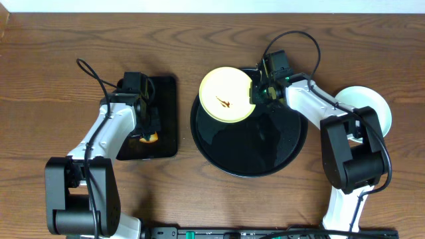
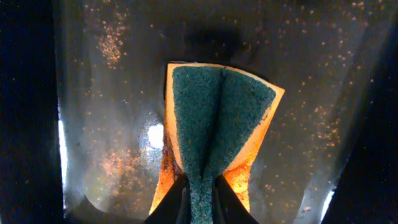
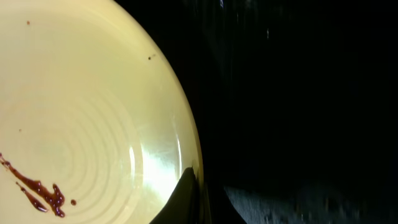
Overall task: Clean dirty plates on tray and stack at the side
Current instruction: 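Move the right gripper to the yellow plate and grip its rim, then bring the sponge over and scrub the yellow plate with the left gripper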
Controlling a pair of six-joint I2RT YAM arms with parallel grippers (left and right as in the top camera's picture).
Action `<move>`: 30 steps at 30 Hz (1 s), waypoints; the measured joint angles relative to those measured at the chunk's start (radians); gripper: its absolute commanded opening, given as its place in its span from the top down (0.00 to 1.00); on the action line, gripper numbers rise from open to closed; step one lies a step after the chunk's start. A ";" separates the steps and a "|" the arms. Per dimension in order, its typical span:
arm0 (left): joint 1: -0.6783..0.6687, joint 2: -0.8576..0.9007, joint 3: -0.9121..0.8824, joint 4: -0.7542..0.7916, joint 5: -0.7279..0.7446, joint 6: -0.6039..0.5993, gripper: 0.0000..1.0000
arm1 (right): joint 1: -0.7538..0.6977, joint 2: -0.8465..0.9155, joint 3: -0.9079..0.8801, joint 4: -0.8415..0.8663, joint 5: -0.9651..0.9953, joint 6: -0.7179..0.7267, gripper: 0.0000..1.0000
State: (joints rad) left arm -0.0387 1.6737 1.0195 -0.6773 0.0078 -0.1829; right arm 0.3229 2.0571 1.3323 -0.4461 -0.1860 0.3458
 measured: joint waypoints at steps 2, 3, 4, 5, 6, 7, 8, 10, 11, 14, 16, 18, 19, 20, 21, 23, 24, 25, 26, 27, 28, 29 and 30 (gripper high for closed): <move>0.000 0.000 0.000 0.000 0.000 0.000 0.87 | 0.000 -0.008 0.004 -0.048 -0.002 0.002 0.99; 0.000 0.000 0.000 0.000 0.000 0.000 0.87 | 0.000 -0.014 0.004 -0.079 -0.002 0.002 0.99; 0.000 0.000 0.000 0.000 0.000 0.000 0.87 | 0.000 -0.020 0.004 -0.112 0.003 0.003 0.99; 0.000 0.000 0.000 0.000 0.000 0.000 0.87 | 0.000 -0.028 0.004 -0.148 0.009 0.003 0.99; 0.000 0.000 0.000 0.000 0.000 0.000 0.87 | 0.000 -0.034 0.003 -0.180 0.018 0.003 0.99; 0.000 0.000 0.000 -0.002 0.000 0.000 0.88 | 0.000 -0.040 0.003 -0.208 0.028 0.003 0.99; 0.000 0.000 0.000 -0.003 0.000 0.000 0.87 | 0.000 -0.049 0.003 -0.240 0.046 0.003 0.99; 0.000 0.000 0.000 -0.003 0.000 0.000 0.87 | 0.000 -0.067 0.001 -0.307 0.079 0.003 0.99; 0.000 0.000 0.000 -0.003 0.000 0.000 0.87 | 0.000 -0.077 -0.001 -0.334 0.092 0.003 0.99; 0.000 0.000 0.000 -0.002 0.000 0.000 0.87 | 0.000 -0.112 -0.002 -0.420 0.134 0.003 0.99; 0.000 0.000 0.000 0.003 0.000 0.000 0.92 | 0.000 -0.127 -0.002 -0.463 0.151 0.003 0.99; 0.000 0.000 0.000 0.006 0.000 -0.005 0.93 | 0.000 -0.130 -0.002 -0.491 0.163 0.002 0.99; 0.000 0.000 0.000 0.005 0.002 -0.004 0.93 | 0.000 -0.130 -0.003 -0.504 0.169 0.002 0.99; 0.000 0.000 0.000 0.004 0.008 -0.004 0.93 | 0.000 -0.130 -0.004 -0.507 0.172 0.002 0.99; 0.000 -0.002 0.000 0.000 0.017 -0.004 0.93 | 0.000 -0.130 -0.004 -0.511 0.175 0.002 0.99; 0.000 -0.011 0.000 -0.011 0.042 -0.004 0.92 | 0.000 -0.130 -0.004 -0.511 0.178 0.002 0.99; -0.001 -0.023 0.000 -0.014 0.060 -0.003 0.93 | 0.000 -0.130 -0.004 -0.511 0.179 0.002 0.99; -0.002 -0.042 0.000 -0.015 0.087 -0.003 0.92 | 0.000 -0.130 -0.004 -0.512 0.179 0.002 0.99; -0.005 -0.065 0.000 -0.015 0.114 -0.002 0.93 | 0.000 -0.130 -0.004 -0.512 0.179 0.002 0.99; -0.010 -0.087 0.002 -0.015 0.138 0.000 0.92 | 0.000 -0.130 -0.004 -0.514 0.179 0.002 0.99; -0.016 -0.111 0.004 -0.014 0.162 0.000 0.93 | 0.000 -0.130 -0.004 -0.518 0.179 0.002 0.99; -0.029 -0.141 0.008 -0.014 0.191 0.000 0.93 | 0.000 -0.130 -0.004 -0.521 0.179 0.002 0.99; -0.043 -0.163 0.012 -0.011 0.211 0.000 0.92 | 0.000 -0.130 -0.004 -0.524 0.179 0.002 0.99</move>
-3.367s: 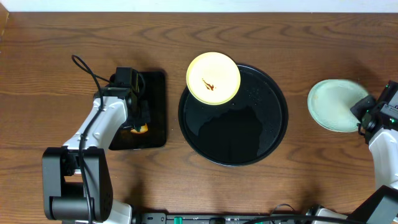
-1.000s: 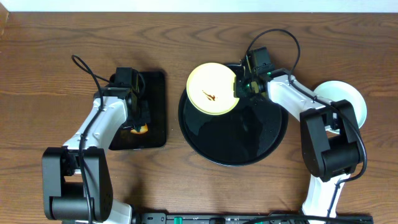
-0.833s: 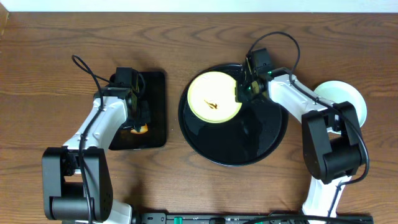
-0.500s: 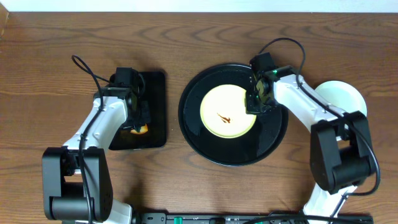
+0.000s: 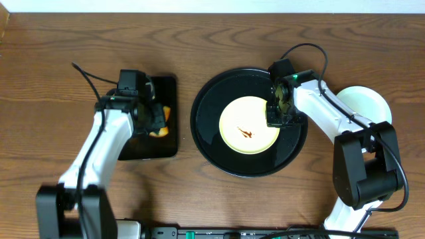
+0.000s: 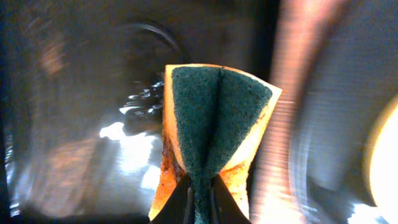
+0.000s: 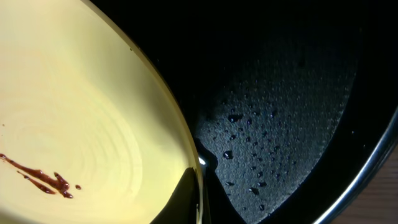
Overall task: Clean dirty plates on tray and stack at the side
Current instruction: 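Bring the sponge over and scrub the yellow plate with the left gripper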
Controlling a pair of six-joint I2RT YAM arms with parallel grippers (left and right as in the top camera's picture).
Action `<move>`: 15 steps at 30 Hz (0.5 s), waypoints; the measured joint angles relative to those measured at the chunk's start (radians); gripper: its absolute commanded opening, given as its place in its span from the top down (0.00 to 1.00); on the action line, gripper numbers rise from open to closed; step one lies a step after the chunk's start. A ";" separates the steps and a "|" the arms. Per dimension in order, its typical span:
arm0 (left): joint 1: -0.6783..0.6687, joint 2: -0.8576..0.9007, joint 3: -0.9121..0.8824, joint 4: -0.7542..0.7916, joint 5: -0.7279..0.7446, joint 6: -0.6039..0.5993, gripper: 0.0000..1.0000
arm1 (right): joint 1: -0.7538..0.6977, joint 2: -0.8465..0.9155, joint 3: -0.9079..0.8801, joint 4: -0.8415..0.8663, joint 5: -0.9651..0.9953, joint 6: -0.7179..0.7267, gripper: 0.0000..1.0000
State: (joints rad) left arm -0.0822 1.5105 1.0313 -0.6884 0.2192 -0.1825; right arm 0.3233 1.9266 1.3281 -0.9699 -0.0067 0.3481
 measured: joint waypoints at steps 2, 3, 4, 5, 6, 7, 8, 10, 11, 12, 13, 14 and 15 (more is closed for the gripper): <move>-0.043 -0.035 0.007 0.008 0.038 0.000 0.92 | 0.002 0.000 0.000 -0.002 0.000 0.000 0.99; -0.068 -0.043 0.011 0.014 0.055 0.000 0.92 | 0.004 0.000 0.000 -0.002 0.003 0.000 0.99; -0.097 -0.047 0.011 0.024 0.071 0.000 0.92 | 0.007 0.000 0.000 -0.002 0.004 0.000 0.99; -0.128 -0.046 0.011 0.039 0.087 0.000 0.93 | 0.012 0.000 0.000 -0.002 0.006 0.000 0.99; -0.156 -0.042 0.011 0.054 0.101 0.000 0.93 | 0.017 0.000 -0.001 -0.003 0.007 0.000 0.99; -0.198 -0.035 0.011 0.080 0.117 -0.002 0.93 | 0.023 0.000 -0.001 -0.003 0.007 0.000 0.99; -0.225 -0.030 0.011 0.098 0.127 -0.005 0.93 | 0.025 0.000 -0.001 -0.003 0.007 0.000 0.99; -0.285 -0.015 0.011 0.144 0.145 -0.021 0.92 | 0.033 0.000 -0.001 -0.003 0.008 0.000 0.99; -0.313 -0.006 0.012 0.162 0.152 -0.031 0.93 | 0.036 0.000 -0.001 -0.003 0.008 0.000 0.99; -0.340 0.006 0.012 0.181 0.158 -0.049 0.92 | 0.038 0.000 -0.001 -0.003 0.007 0.000 0.99; -0.362 0.020 0.012 0.201 0.163 -0.065 0.92 | 0.042 0.000 -0.001 -0.003 0.008 0.000 0.99; -0.381 0.035 0.012 0.222 0.167 -0.084 0.93 | 0.044 0.000 -0.001 -0.005 0.008 0.000 0.99; -0.398 0.051 0.012 0.237 0.171 -0.105 0.93 | 0.047 0.000 -0.001 -0.005 0.008 0.000 0.99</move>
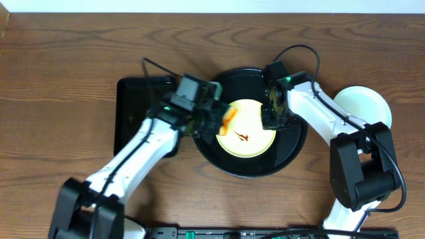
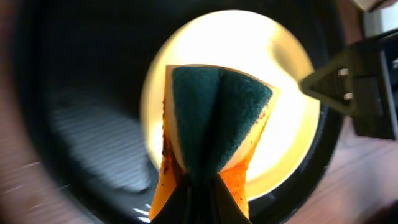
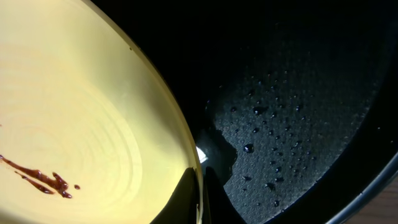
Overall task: Clean dirty plates on tray and stack at the side
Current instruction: 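Bring the sponge over and scrub the yellow plate with the left gripper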
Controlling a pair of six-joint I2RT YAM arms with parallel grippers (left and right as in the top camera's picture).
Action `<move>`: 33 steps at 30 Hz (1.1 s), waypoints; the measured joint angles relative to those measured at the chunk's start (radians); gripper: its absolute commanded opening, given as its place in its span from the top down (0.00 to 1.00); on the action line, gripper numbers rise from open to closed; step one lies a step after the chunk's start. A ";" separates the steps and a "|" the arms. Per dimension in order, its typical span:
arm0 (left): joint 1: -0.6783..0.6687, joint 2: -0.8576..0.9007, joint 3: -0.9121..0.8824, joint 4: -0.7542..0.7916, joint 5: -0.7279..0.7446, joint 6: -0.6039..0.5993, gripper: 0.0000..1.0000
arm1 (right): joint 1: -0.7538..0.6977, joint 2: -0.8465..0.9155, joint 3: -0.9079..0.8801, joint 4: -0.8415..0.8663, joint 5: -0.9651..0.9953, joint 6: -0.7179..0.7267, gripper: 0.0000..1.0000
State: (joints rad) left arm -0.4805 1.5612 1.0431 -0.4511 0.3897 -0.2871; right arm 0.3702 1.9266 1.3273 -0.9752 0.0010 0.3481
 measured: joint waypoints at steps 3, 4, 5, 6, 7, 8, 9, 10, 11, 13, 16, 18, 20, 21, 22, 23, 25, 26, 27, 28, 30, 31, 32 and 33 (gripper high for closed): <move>-0.039 0.044 0.000 0.040 0.014 -0.061 0.93 | 0.008 0.000 0.000 0.000 0.000 0.000 0.99; -0.050 0.058 0.000 0.056 0.024 -0.081 0.92 | 0.010 0.000 0.000 -0.001 0.000 0.000 0.99; -0.060 0.072 0.000 0.071 0.033 -0.099 0.92 | 0.010 0.000 0.000 0.000 0.000 0.000 0.99; -0.070 0.084 0.000 0.084 0.043 -0.116 0.92 | 0.010 0.000 0.000 0.000 0.000 0.000 0.99; -0.081 0.098 0.000 0.098 0.055 -0.136 0.92 | 0.010 0.000 0.000 0.000 -0.001 0.000 0.99; -0.090 0.109 0.000 0.114 0.064 -0.150 0.92 | 0.010 0.000 0.000 0.000 -0.001 0.000 0.99; -0.101 0.124 0.000 0.129 0.079 -0.167 0.92 | 0.010 0.000 -0.001 0.000 -0.001 0.000 0.99; -0.111 0.139 0.000 0.144 0.092 -0.185 0.93 | 0.010 0.000 -0.001 0.000 -0.001 0.000 0.99; -0.121 0.154 0.000 0.157 0.105 -0.199 0.92 | 0.010 0.000 -0.001 -0.001 -0.001 0.000 0.99; -0.138 0.182 0.000 0.171 0.124 -0.226 0.92 | 0.010 0.000 -0.001 -0.001 -0.001 0.000 0.99; -0.161 0.219 0.000 0.186 0.140 -0.257 0.92 | 0.010 0.000 -0.001 -0.001 -0.001 0.000 0.99; -0.172 0.238 0.000 0.192 0.143 -0.267 0.92 | 0.010 0.000 -0.001 -0.001 -0.001 0.000 0.99; -0.180 0.250 0.000 0.194 0.139 -0.271 0.92 | 0.010 0.000 -0.001 -0.001 -0.001 0.000 0.99; -0.182 0.252 0.000 0.193 0.131 -0.271 0.92 | 0.010 0.000 -0.001 0.000 -0.001 0.000 0.99; -0.182 0.253 0.000 0.193 0.121 -0.272 0.92 | 0.010 0.000 -0.001 -0.001 0.000 0.000 0.99; -0.182 0.253 0.000 0.192 0.106 -0.274 0.92 | 0.010 0.000 -0.001 -0.001 0.000 0.000 0.99; -0.182 0.253 0.000 0.182 0.073 -0.278 0.92 | 0.010 0.000 -0.001 -0.006 -0.001 0.000 0.99; -0.183 0.253 0.000 0.171 0.048 -0.279 0.92 | 0.010 0.000 -0.001 -0.009 -0.001 0.000 0.99; -0.183 0.253 0.000 0.162 0.029 -0.279 0.92 | 0.010 0.000 -0.001 -0.014 -0.001 0.000 0.99; -0.183 0.253 0.001 0.153 0.008 -0.282 0.92 | 0.010 0.000 -0.001 -0.018 -0.001 0.000 0.99; -0.183 0.253 0.003 0.134 -0.036 -0.283 0.92 | 0.010 0.000 -0.001 -0.022 -0.001 0.000 0.99; -0.183 0.253 0.003 0.130 -0.055 -0.282 0.92 | 0.010 0.000 -0.001 -0.023 0.000 0.000 0.99; -0.183 0.253 0.004 0.126 -0.070 -0.280 0.92 | 0.010 0.000 -0.001 -0.024 0.000 0.000 0.99; -0.183 0.253 0.005 0.122 -0.085 -0.277 0.92 | 0.010 0.000 -0.001 -0.026 0.000 0.000 0.99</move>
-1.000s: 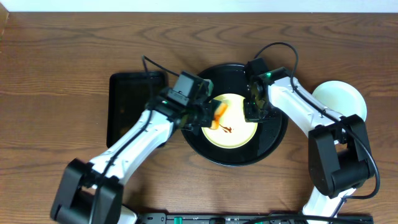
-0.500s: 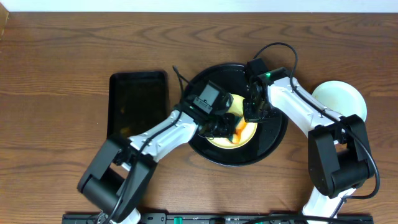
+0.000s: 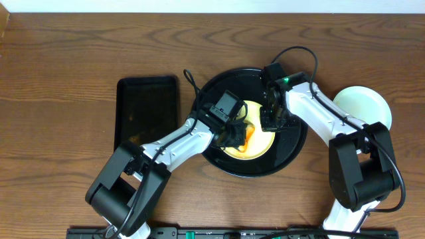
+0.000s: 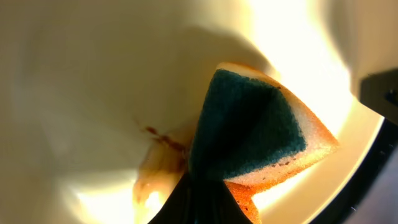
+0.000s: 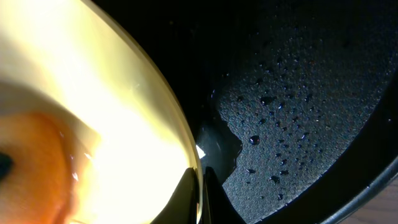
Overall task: Clean dirty plates on tray and stack at the side
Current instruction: 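Bring the sponge over and scrub the yellow plate with the left gripper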
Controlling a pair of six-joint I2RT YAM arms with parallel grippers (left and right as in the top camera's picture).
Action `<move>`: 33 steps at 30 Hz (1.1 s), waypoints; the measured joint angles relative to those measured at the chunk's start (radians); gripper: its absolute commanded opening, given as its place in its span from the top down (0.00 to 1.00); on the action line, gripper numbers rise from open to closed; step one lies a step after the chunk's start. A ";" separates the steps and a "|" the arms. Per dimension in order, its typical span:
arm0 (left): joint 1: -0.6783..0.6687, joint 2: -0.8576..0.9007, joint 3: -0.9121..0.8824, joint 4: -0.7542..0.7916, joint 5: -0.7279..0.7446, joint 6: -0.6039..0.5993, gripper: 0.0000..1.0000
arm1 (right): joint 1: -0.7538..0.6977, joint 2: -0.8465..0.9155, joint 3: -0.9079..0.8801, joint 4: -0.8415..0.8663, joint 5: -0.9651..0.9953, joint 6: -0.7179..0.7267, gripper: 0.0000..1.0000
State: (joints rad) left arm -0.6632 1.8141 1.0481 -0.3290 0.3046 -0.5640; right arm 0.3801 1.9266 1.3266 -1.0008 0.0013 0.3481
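A pale yellow plate lies in the round black tray. My right gripper is shut on the plate's right rim. My left gripper is shut on a folded orange sponge with a green scouring face, pressed onto the plate's inside beside a smeared brown stain. In the overhead view the sponge sits at the plate's middle. A white plate rests on the table at the far right.
A rectangular black tray lies left of the round tray, with a little orange residue in its lower left corner. The round tray's floor is wet with droplets. Wooden table all around.
My left gripper has gone from holding the sponge above the plate's left edge to pressing it down on the plate's middle. The brown stain is now smeared. The right gripper still grips the rim.
At first my left gripper held the sponge in the rectangular tray while my right held the stained plate at the round tray's upper left. Then the plate was at the tray's middle. The sponge then hung over the plate, and now rubs it.
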 measured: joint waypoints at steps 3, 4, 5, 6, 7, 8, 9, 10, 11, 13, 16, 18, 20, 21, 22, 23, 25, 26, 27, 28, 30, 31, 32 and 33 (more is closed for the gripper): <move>0.000 0.000 0.002 -0.003 -0.049 0.011 0.92 | 0.000 0.000 0.000 -0.008 0.005 0.000 0.99; 0.001 0.000 0.001 -0.005 -0.066 0.014 0.92 | 0.000 0.000 0.000 -0.013 0.007 0.000 0.99; 0.002 0.000 0.002 -0.005 -0.080 0.014 0.92 | 0.000 0.000 0.000 -0.015 0.008 0.000 0.99; 0.002 0.000 0.002 -0.005 -0.092 0.015 0.92 | 0.000 0.000 0.000 -0.016 0.009 0.000 0.99; 0.002 0.000 0.002 -0.005 -0.103 0.015 0.92 | 0.000 0.000 0.000 -0.016 0.010 0.000 0.99; 0.004 0.000 0.002 -0.005 -0.112 0.015 0.92 | 0.000 0.000 0.000 -0.017 0.011 0.000 0.99; 0.006 0.000 0.002 -0.005 -0.121 0.015 0.92 | 0.000 0.000 0.000 -0.018 0.012 0.000 0.99; 0.011 0.000 0.002 -0.005 -0.127 0.015 0.92 | 0.000 0.000 0.000 -0.021 0.013 0.000 0.99; 0.018 -0.001 0.002 -0.005 -0.132 0.015 0.92 | 0.000 0.000 0.000 -0.023 0.014 0.000 0.99; 0.035 -0.004 0.002 -0.005 -0.146 0.015 0.92 | 0.000 0.000 0.000 -0.023 0.014 0.000 0.99; 0.067 -0.006 0.002 -0.005 -0.160 0.015 0.92 | 0.000 0.000 0.000 -0.024 0.014 0.000 0.99; 0.087 -0.006 0.002 -0.005 -0.171 0.015 0.92 | 0.000 0.000 0.000 -0.024 0.014 0.000 0.99; 0.103 -0.009 0.002 -0.006 -0.178 0.015 0.92 | 0.000 0.000 0.000 -0.024 0.014 0.000 0.99; 0.112 -0.013 0.002 -0.009 -0.181 0.016 0.92 | 0.000 0.000 0.000 -0.024 0.015 0.000 0.99; 0.117 -0.018 0.002 -0.012 -0.182 0.017 0.92 | 0.000 0.000 0.000 -0.024 0.015 0.000 0.99; 0.123 -0.027 0.002 -0.017 -0.187 0.018 0.92 | 0.000 0.000 0.000 -0.024 0.015 0.000 0.99; 0.134 -0.055 0.002 -0.031 -0.201 0.023 0.92 | 0.000 0.000 0.000 -0.024 0.015 0.001 0.84; 0.139 -0.079 0.002 -0.040 -0.208 0.030 0.92 | 0.000 0.000 0.000 -0.023 0.014 0.003 0.75; 0.143 -0.109 0.002 -0.051 -0.213 0.042 0.92 | 0.000 0.000 0.000 -0.021 0.015 0.000 0.69; 0.146 -0.145 0.002 -0.068 -0.219 0.053 0.92 | 0.000 0.000 0.000 -0.017 0.014 -0.003 0.68; 0.147 -0.224 0.002 -0.116 -0.248 0.074 0.92 | 0.000 0.000 -0.001 -0.003 0.016 -0.009 0.68; 0.148 -0.261 0.002 -0.142 -0.262 0.080 0.92 | 0.000 0.000 -0.001 0.002 0.016 -0.010 0.68; 0.150 -0.293 0.002 -0.165 -0.275 0.089 0.92 | 0.000 0.000 -0.002 0.008 0.016 -0.010 0.68; 0.155 -0.318 0.002 -0.186 -0.286 0.097 0.92 | 0.000 0.000 -0.002 0.019 0.014 -0.010 0.68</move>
State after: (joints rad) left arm -0.5083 1.4960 1.0500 -0.5148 0.0189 -0.4675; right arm 0.3801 1.9266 1.3243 -0.9813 0.0158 0.3386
